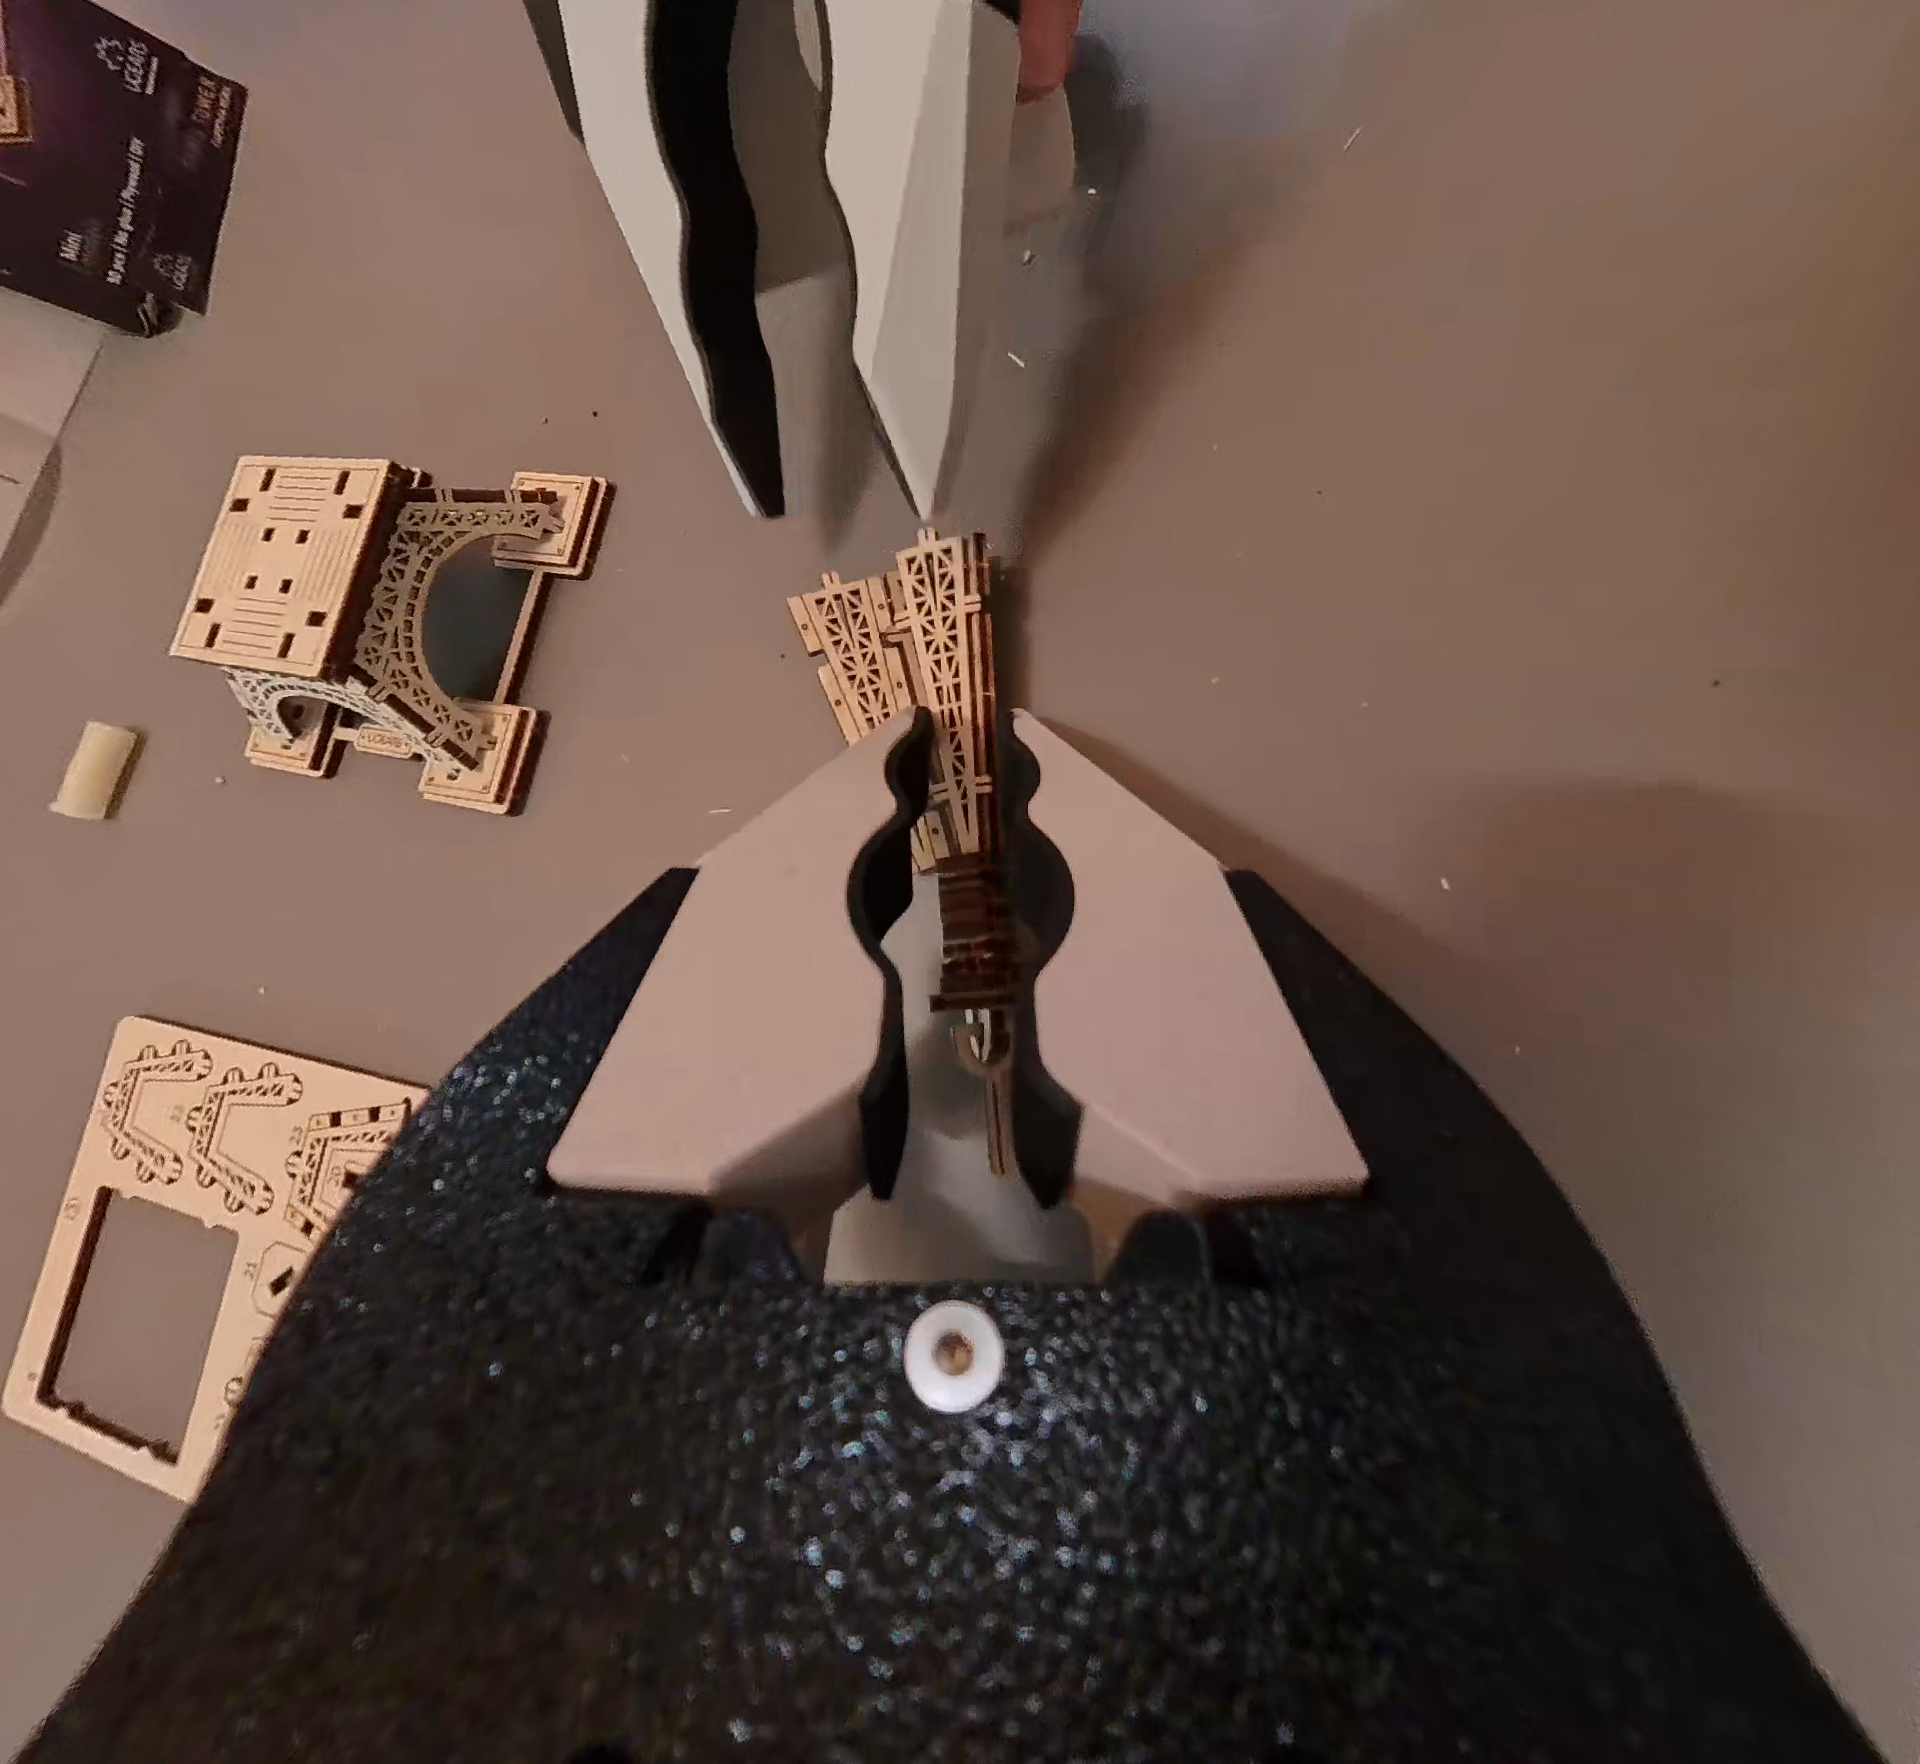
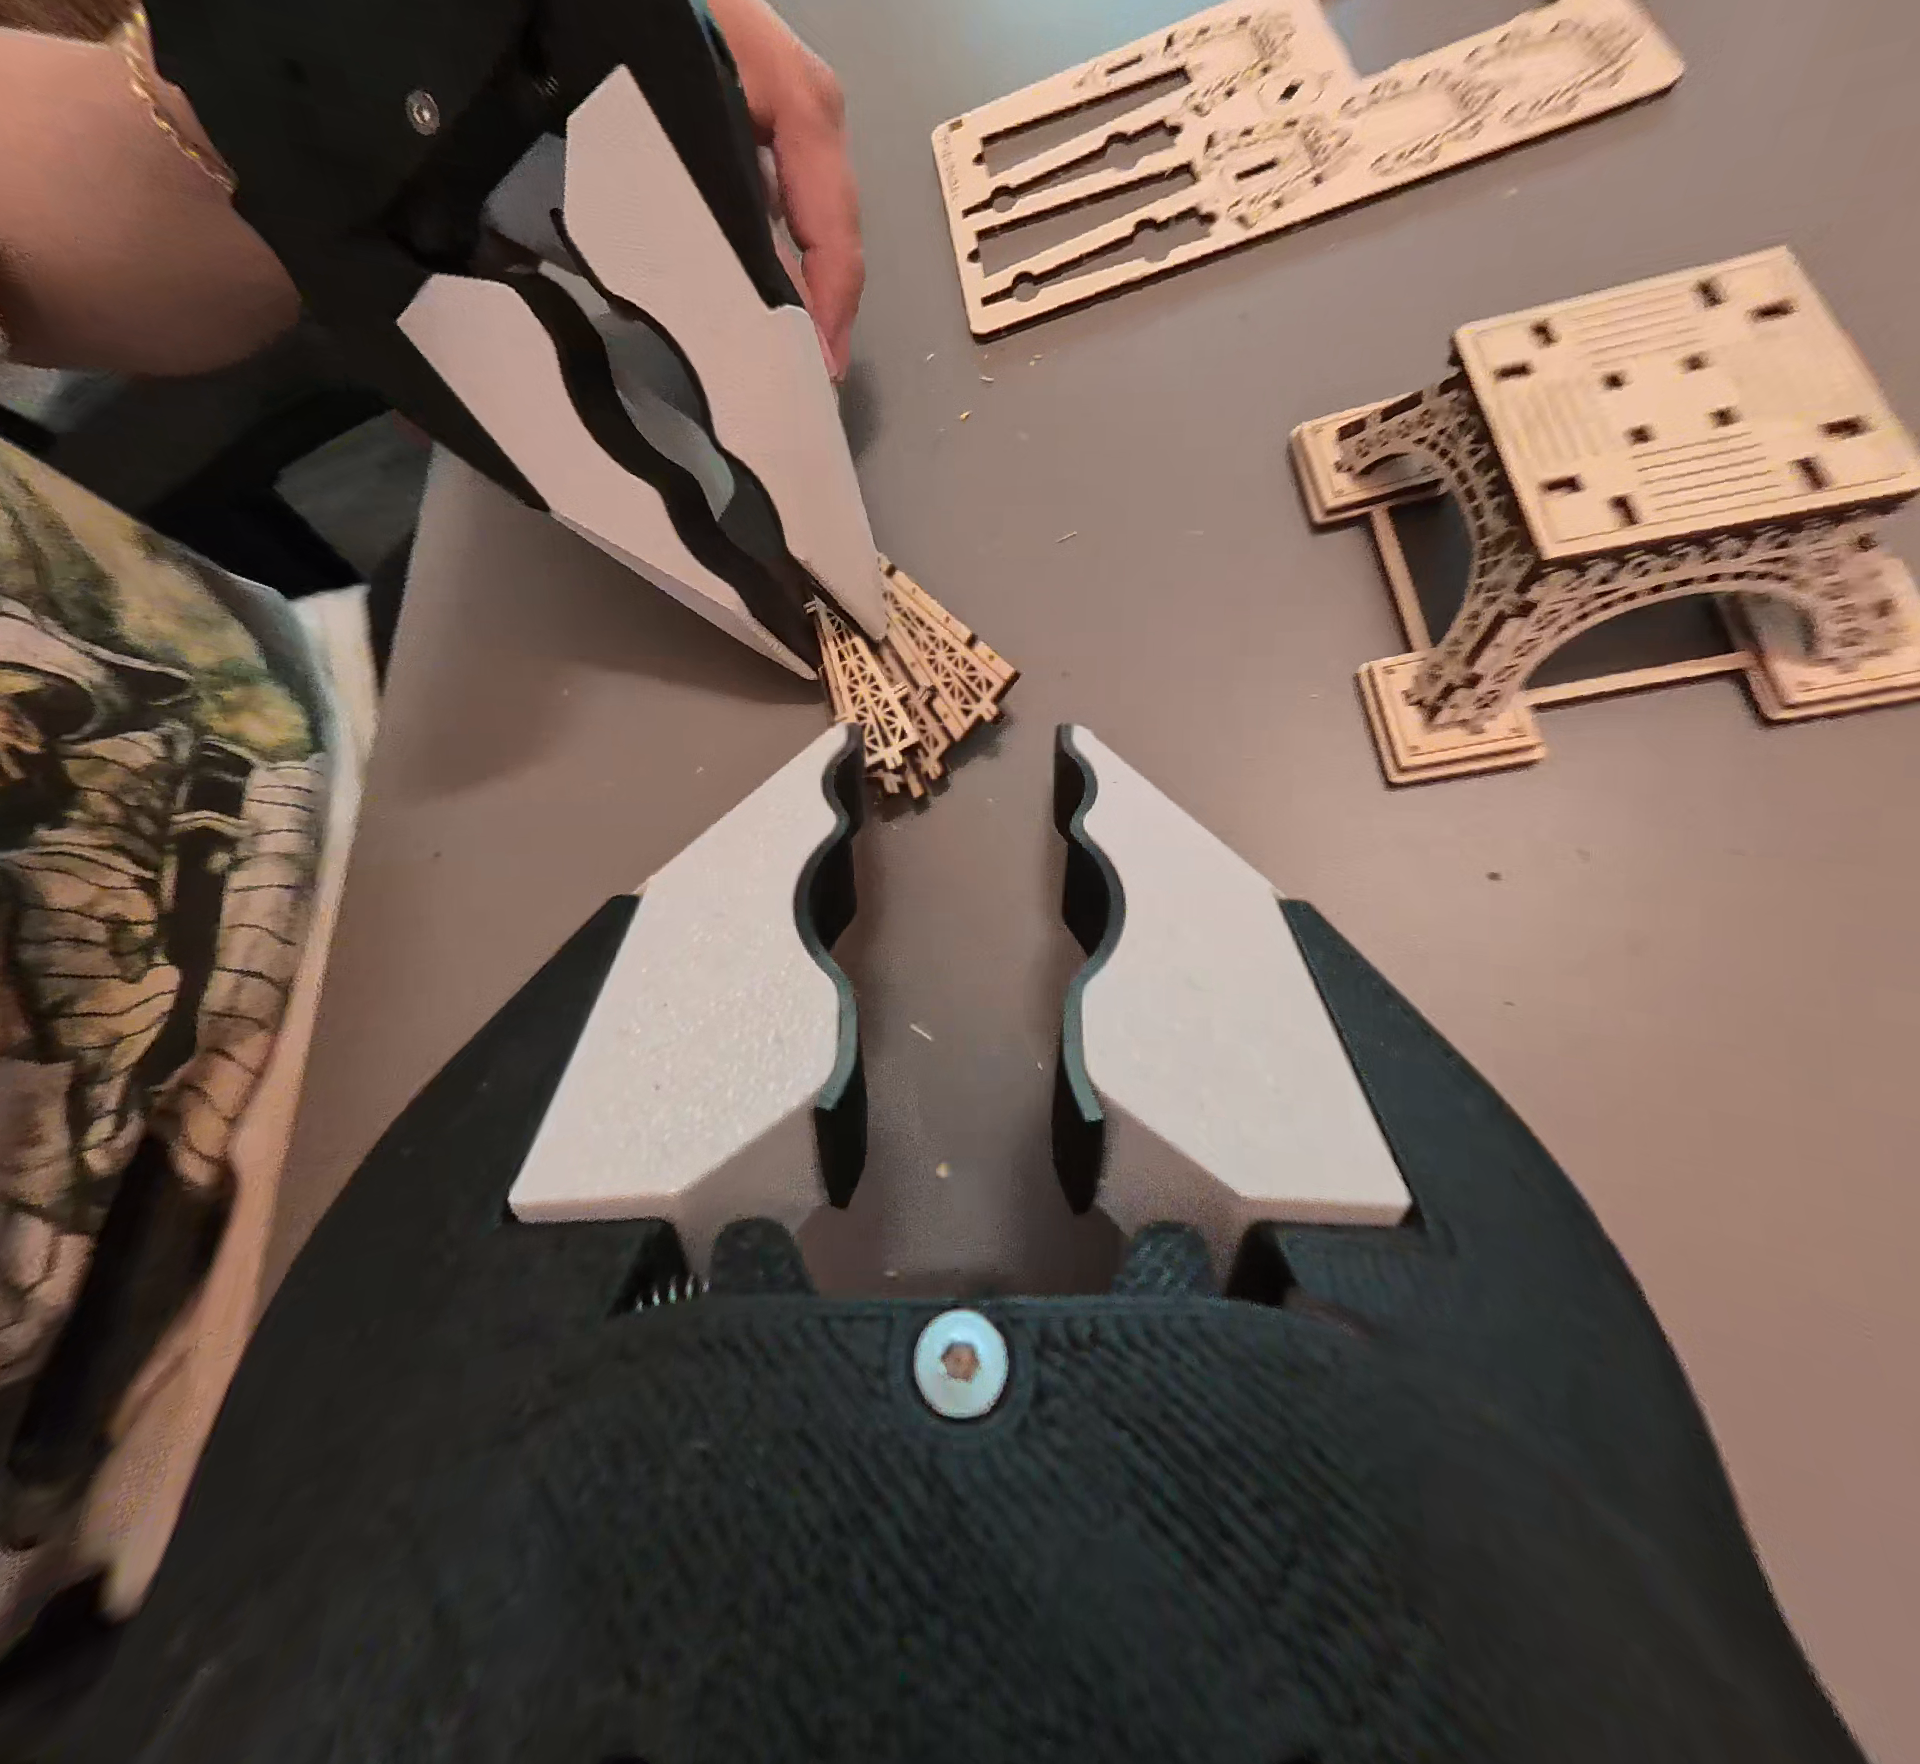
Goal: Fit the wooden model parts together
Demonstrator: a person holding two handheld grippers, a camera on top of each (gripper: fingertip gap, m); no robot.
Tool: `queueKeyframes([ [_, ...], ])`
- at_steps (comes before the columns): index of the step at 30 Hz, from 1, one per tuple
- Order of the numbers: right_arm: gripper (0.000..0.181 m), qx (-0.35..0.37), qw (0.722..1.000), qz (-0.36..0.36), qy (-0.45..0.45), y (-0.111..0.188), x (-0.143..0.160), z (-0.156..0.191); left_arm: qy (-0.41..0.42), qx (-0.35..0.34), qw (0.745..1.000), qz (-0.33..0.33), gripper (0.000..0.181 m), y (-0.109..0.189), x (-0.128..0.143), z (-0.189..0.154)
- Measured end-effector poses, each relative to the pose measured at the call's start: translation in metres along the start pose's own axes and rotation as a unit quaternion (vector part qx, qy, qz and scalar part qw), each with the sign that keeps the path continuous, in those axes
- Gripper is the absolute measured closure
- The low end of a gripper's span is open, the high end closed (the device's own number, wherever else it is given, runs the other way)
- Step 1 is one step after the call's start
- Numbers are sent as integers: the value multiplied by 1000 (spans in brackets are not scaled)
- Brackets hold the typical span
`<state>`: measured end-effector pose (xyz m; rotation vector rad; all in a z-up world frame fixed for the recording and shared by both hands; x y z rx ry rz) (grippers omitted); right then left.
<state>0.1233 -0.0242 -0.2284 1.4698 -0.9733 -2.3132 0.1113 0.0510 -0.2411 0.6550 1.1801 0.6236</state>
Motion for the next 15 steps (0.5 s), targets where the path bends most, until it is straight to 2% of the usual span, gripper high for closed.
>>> queueKeyframes([
  [5, 153, 15, 995, 14, 100, -2, 3, 14, -41, -20, 999, 11, 171, -1, -1, 2],
  [9, 152, 16, 996, 13, 92, -8, 4, 15, -78, -44, 996, 11, 170, -3, -2, 1],
  [15, 167, 39, 994, -5, 100, -5, -1, 15, -82, -68, 994, 11, 171, -1, 1, 2],
])
Point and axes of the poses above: each gripper's, where its closed fingertips meet, y back along the fingers, x out of its underside, z = x × y across the jaws, the point moved 3 cm from there along y, back along the fingers, and after that the axes turned 5 degrees about z, right-handed, at the moved point
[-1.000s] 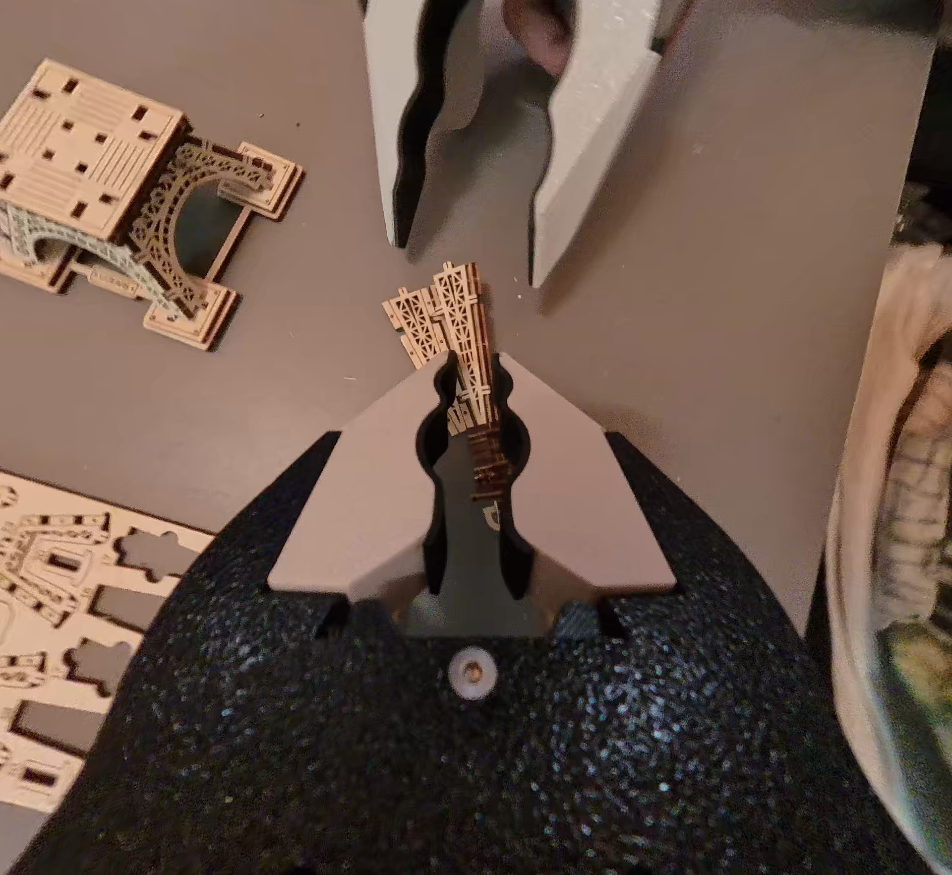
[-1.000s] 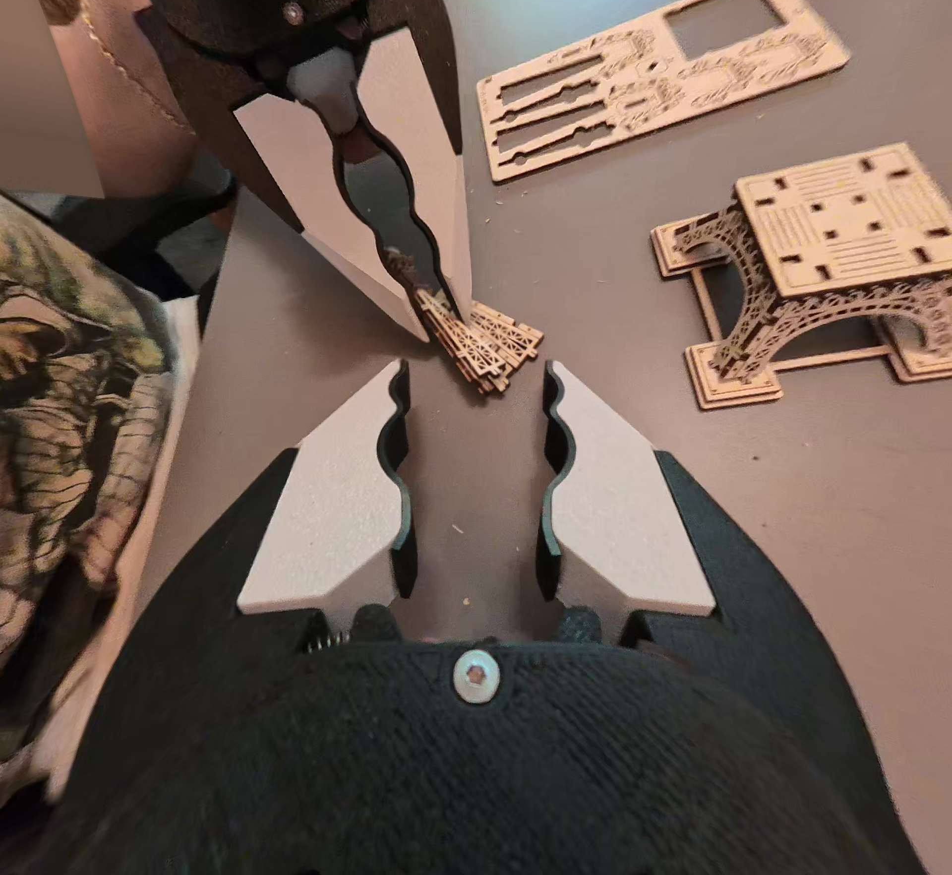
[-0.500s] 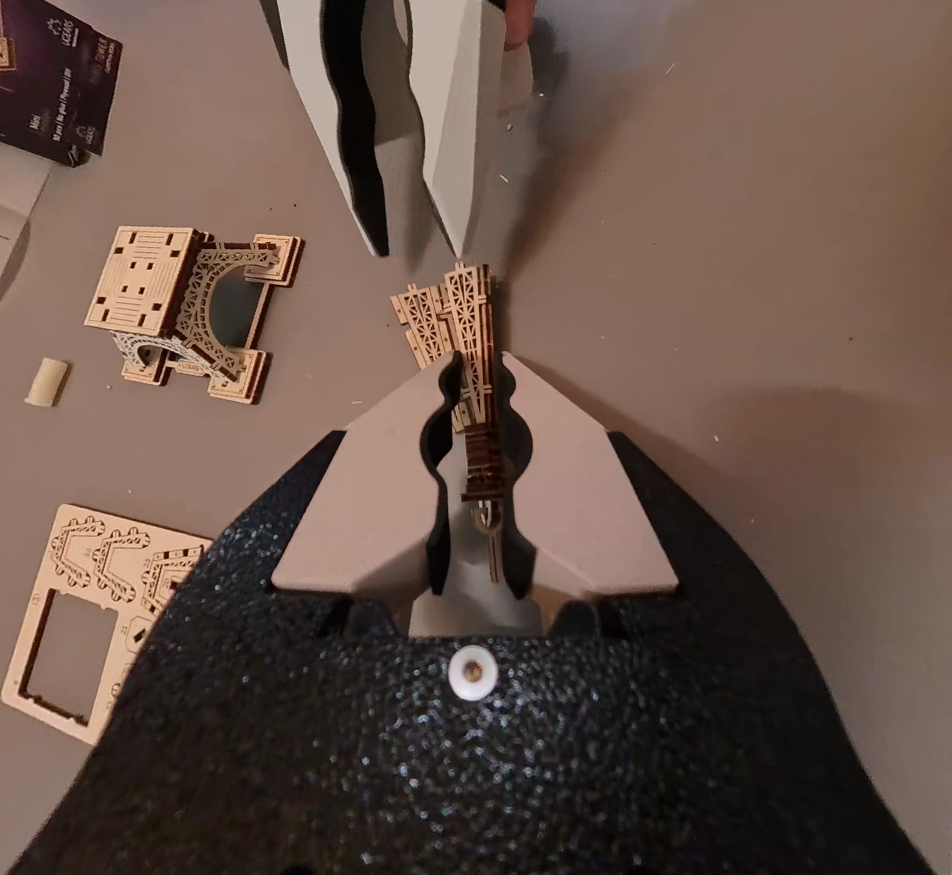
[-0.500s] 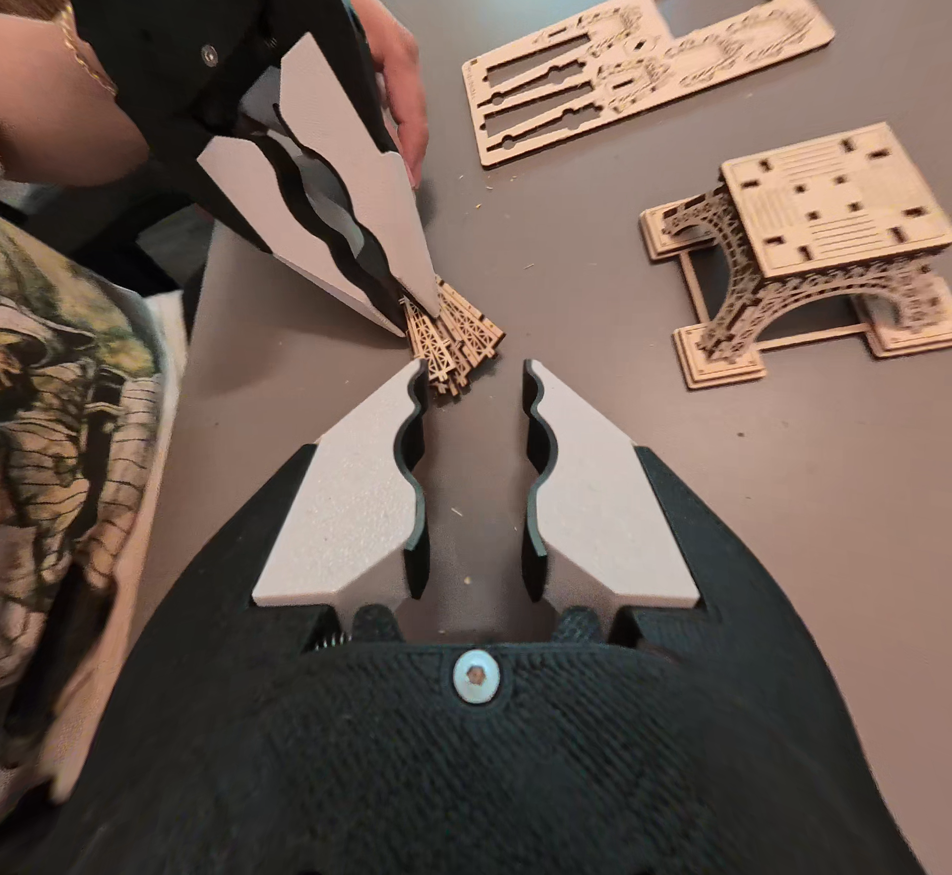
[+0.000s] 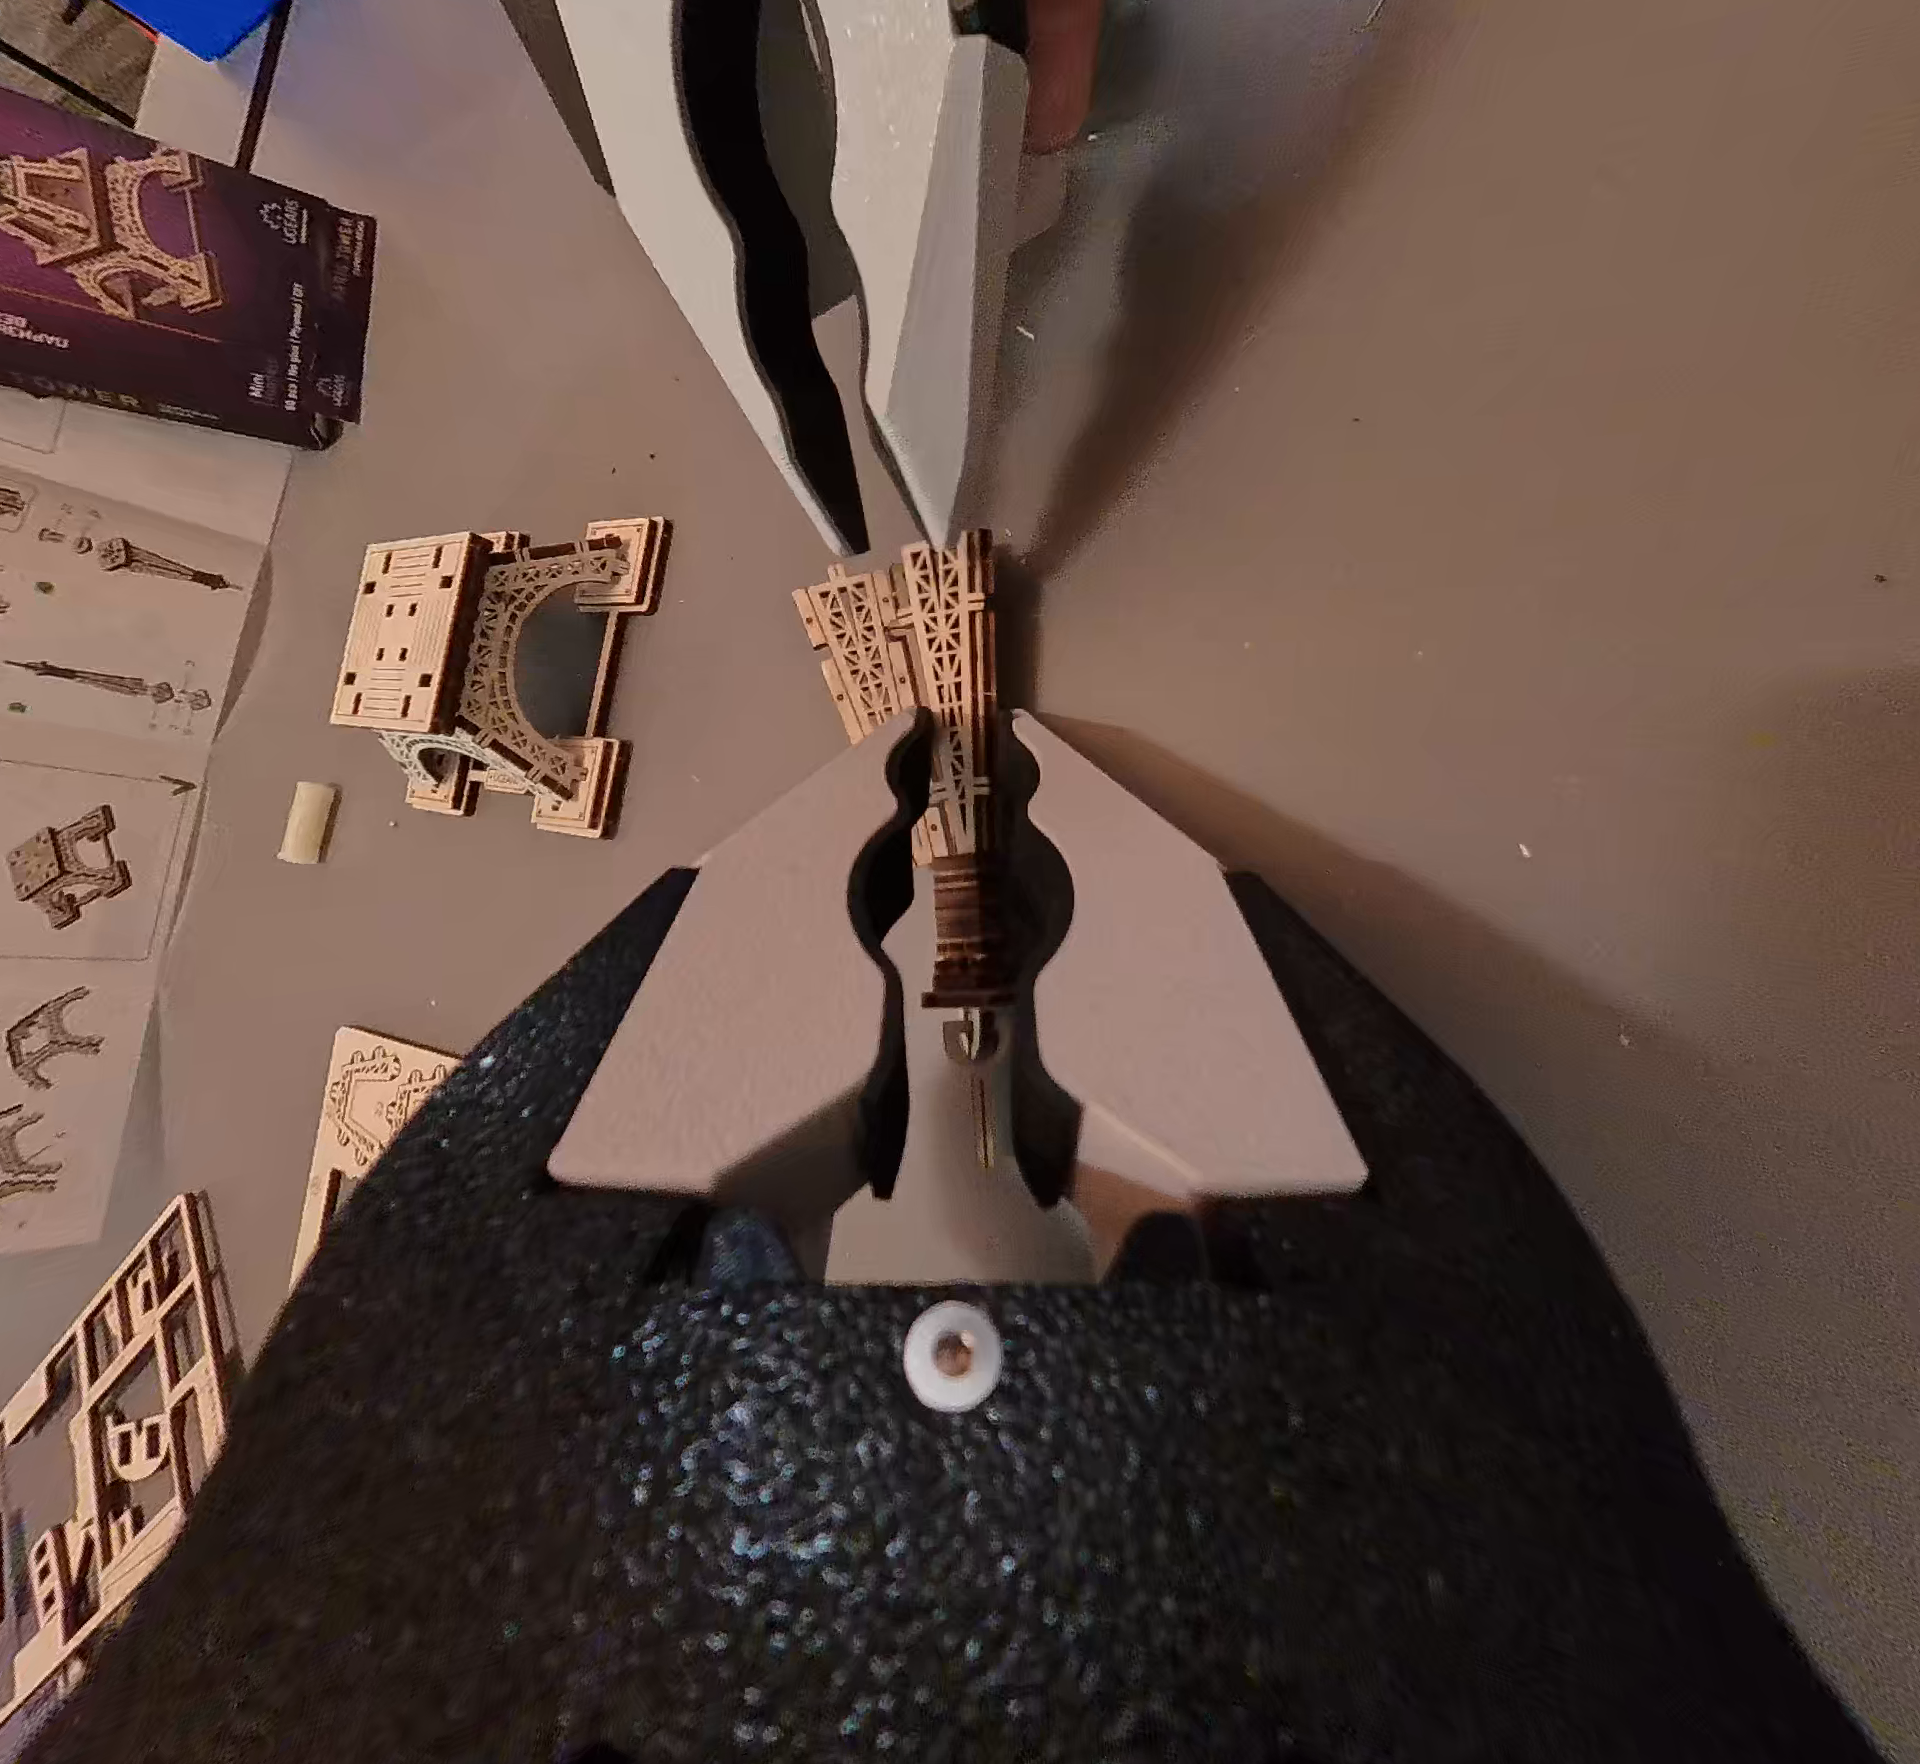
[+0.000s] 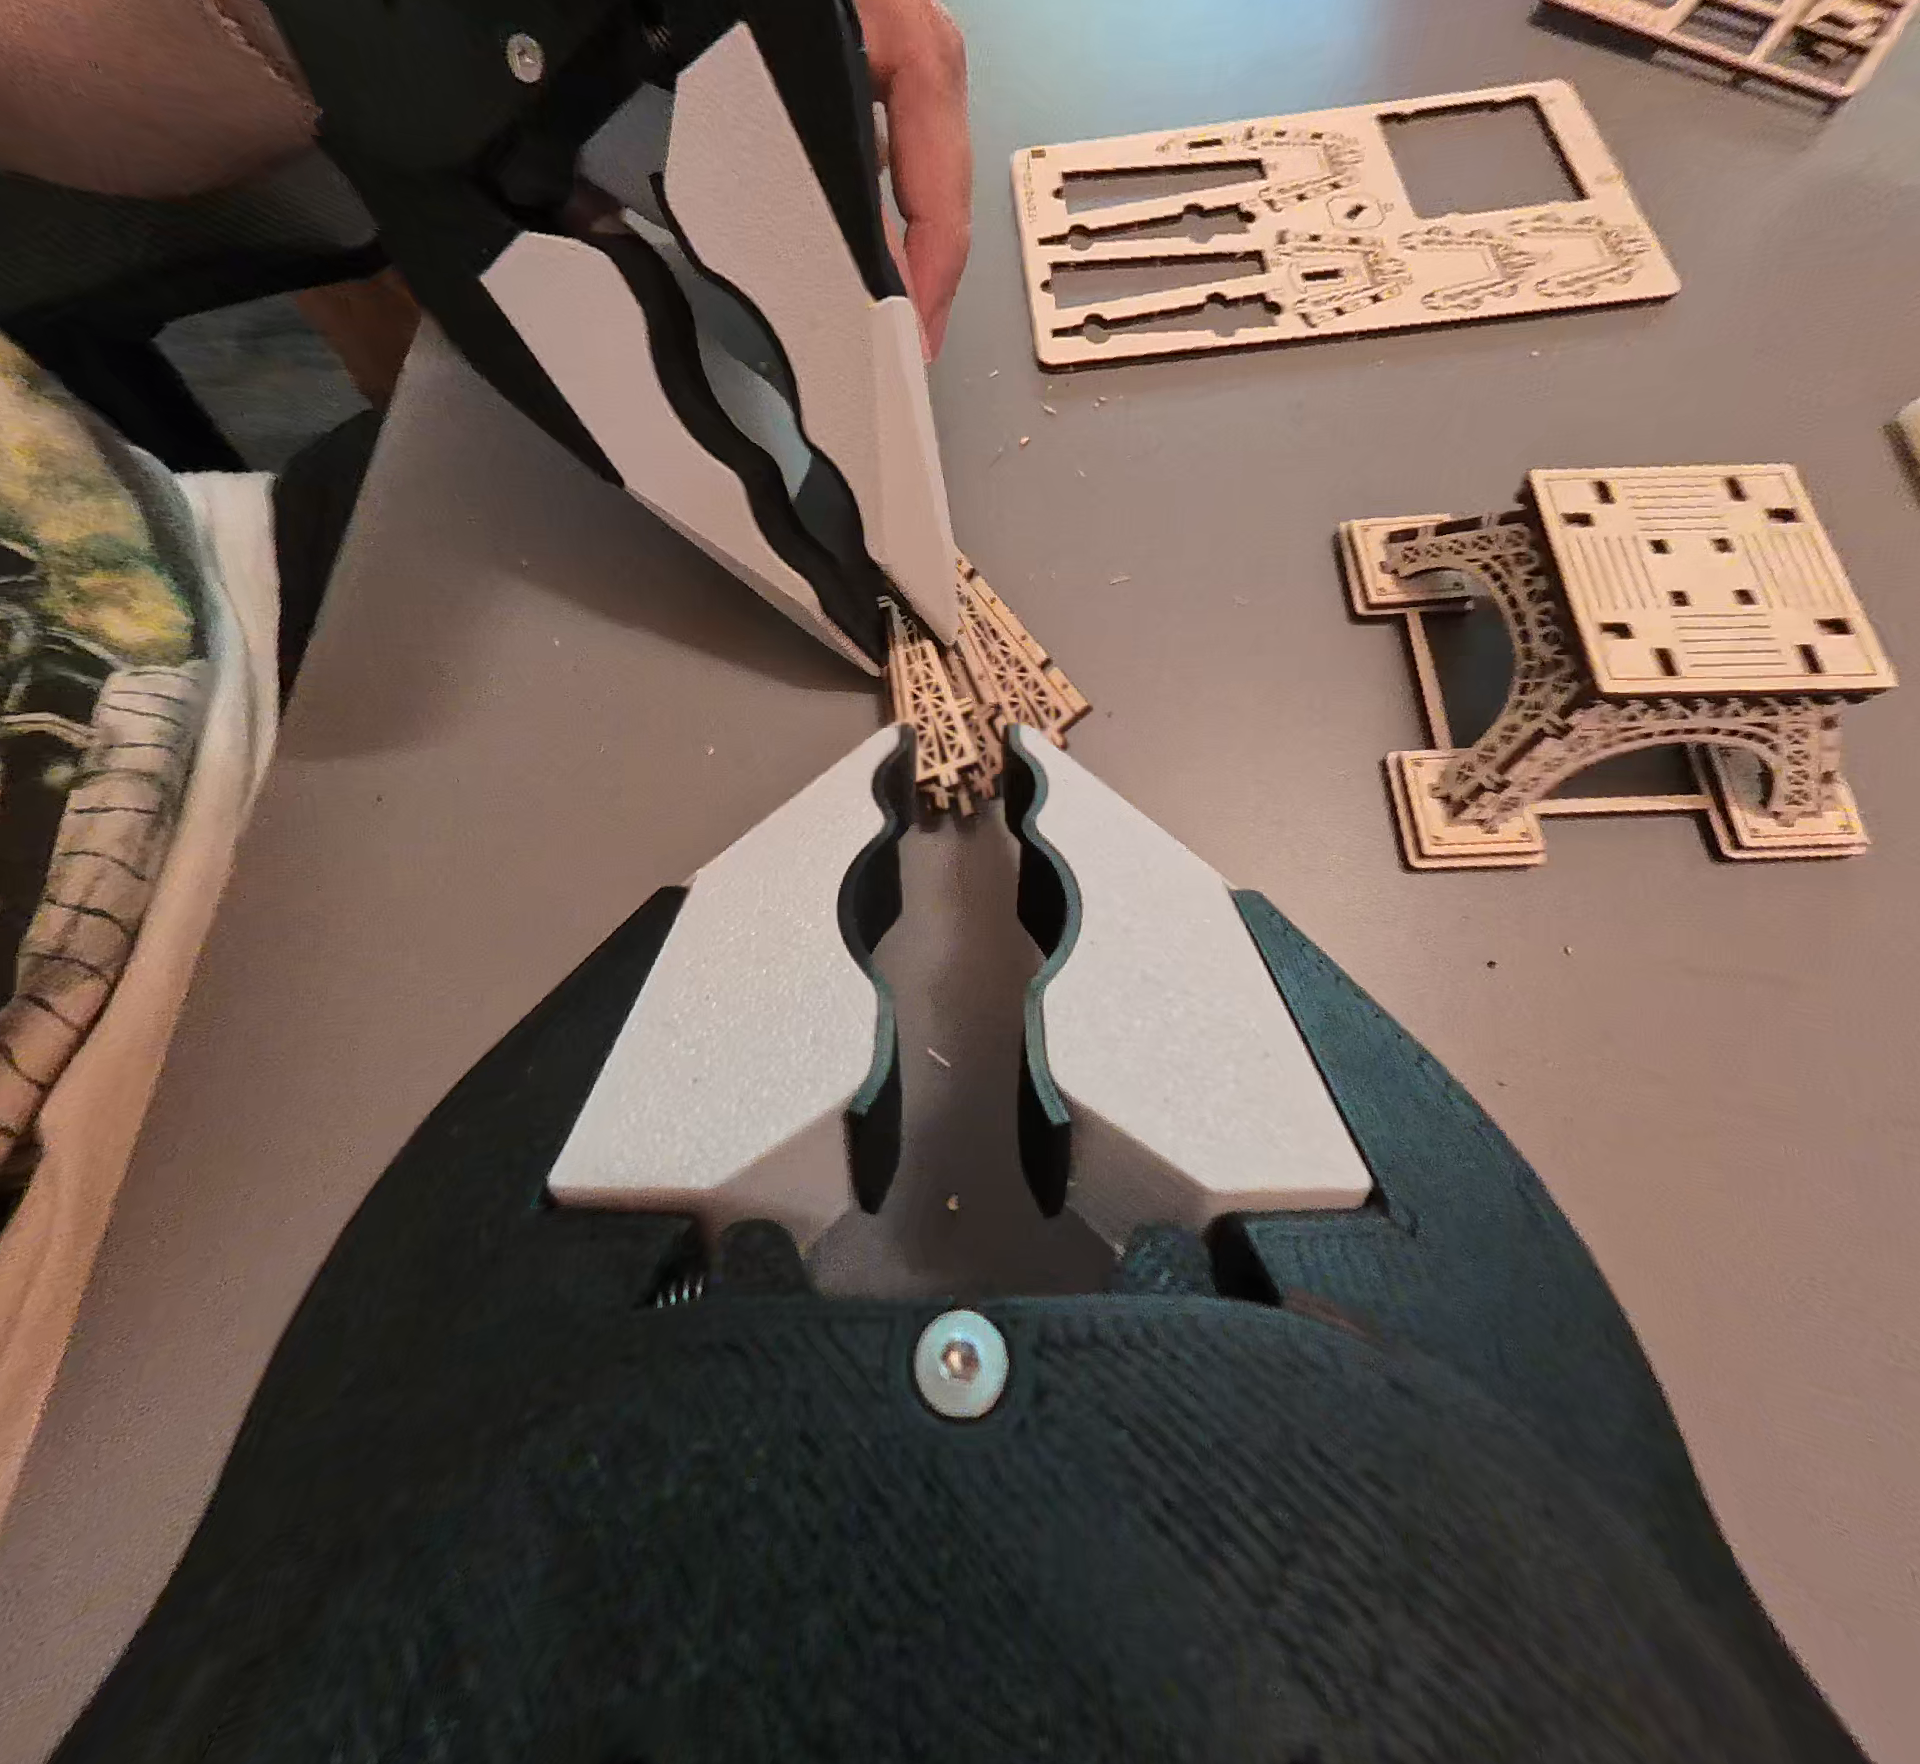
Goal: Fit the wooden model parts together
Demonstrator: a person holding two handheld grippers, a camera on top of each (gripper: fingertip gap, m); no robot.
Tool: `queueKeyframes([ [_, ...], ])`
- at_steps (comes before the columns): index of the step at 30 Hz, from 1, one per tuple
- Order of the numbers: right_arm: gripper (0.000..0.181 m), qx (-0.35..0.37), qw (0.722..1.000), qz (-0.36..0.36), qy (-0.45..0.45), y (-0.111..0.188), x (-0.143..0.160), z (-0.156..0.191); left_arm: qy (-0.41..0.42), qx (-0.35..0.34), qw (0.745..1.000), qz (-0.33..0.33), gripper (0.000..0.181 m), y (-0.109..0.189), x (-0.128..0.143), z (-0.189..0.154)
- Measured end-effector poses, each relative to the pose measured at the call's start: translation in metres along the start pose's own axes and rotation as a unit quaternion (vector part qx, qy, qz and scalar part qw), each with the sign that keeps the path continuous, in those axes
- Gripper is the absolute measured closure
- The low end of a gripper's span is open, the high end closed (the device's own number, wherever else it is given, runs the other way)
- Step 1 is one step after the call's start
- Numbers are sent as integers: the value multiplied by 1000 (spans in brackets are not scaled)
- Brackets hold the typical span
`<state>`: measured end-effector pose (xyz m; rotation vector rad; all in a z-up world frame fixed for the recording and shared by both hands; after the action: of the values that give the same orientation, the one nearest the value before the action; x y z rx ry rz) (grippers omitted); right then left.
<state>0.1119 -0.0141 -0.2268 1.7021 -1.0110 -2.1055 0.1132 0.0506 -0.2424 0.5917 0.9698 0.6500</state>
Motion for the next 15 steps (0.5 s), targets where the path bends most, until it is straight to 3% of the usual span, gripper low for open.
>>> queueKeyframes([
  [9, 164, 18, 1000, 12, 9, -7, 5, 7, 2, -3, 1000, 1, 171, -1, 0, 1],
  [15, 166, 56, 998, 6, 37, -8, 5, 5, 52, 21, 998, -4, 170, -2, 1, 5],
])
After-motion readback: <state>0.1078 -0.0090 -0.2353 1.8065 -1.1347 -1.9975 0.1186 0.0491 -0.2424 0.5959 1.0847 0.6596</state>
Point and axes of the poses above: each gripper's, where its closed fingertips meet, y back along the fingers, x out of its underside, z = x × y across the jaws, the point moved 3 cm from there along y, back along the fingers, and after that the axes turned 5 degrees about z, right-handed, at the moved point
